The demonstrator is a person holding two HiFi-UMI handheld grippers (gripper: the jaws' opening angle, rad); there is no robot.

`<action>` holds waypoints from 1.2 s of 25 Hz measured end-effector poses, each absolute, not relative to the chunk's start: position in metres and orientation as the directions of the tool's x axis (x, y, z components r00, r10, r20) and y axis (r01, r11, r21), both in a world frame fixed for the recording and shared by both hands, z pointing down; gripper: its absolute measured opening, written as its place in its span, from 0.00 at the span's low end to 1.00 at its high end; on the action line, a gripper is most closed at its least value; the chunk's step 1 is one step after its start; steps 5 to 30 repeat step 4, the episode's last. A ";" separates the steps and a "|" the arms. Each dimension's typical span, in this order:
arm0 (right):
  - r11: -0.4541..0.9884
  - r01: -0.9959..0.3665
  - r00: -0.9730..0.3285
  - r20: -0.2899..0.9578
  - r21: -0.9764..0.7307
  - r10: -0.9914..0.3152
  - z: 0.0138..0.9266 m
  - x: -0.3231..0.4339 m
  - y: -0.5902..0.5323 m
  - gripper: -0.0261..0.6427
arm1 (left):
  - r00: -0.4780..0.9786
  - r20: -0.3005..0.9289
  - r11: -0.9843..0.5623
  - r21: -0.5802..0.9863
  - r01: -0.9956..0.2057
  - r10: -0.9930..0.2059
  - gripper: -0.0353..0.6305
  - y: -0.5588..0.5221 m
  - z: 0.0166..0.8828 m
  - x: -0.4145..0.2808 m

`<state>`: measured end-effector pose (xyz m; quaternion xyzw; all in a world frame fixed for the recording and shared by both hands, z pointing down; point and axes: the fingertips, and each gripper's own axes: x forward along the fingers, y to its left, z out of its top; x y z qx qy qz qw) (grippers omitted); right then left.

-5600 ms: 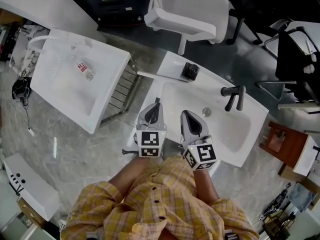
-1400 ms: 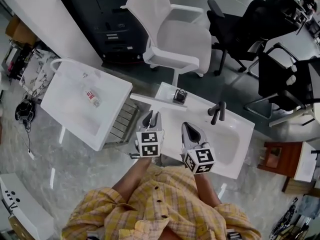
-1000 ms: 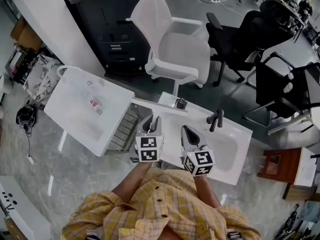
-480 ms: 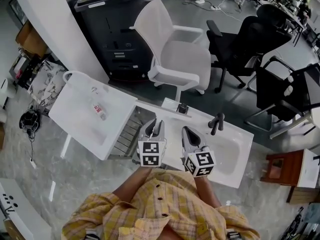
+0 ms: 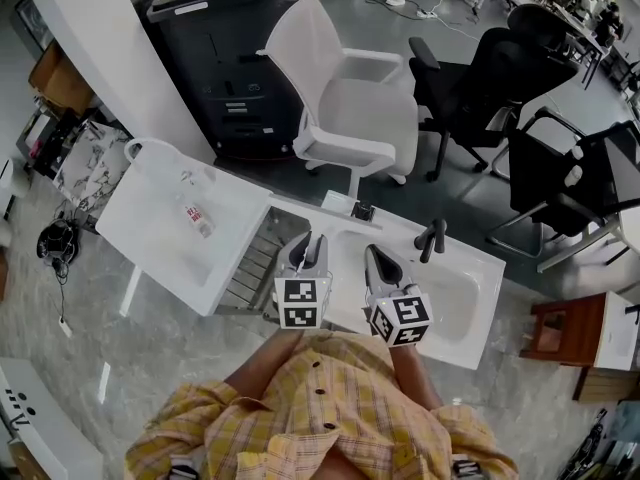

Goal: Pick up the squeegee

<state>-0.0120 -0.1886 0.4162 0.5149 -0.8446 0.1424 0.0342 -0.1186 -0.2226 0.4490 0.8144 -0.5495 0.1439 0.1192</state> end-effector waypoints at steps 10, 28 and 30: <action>0.431 -0.878 -0.470 0.199 -0.208 -0.860 0.416 -0.015 -0.187 0.03 | 0.353 0.365 -0.367 0.032 -0.930 -0.862 0.18 -0.220 0.448 -0.122; 0.431 -0.878 -0.470 0.199 -0.208 -0.860 0.416 -0.015 -0.187 0.03 | 0.353 0.365 -0.367 0.032 -0.930 -0.862 0.18 -0.220 0.448 -0.122; 0.431 -0.878 -0.470 0.199 -0.208 -0.860 0.416 -0.015 -0.187 0.03 | 0.353 0.365 -0.367 0.032 -0.930 -0.862 0.18 -0.220 0.448 -0.122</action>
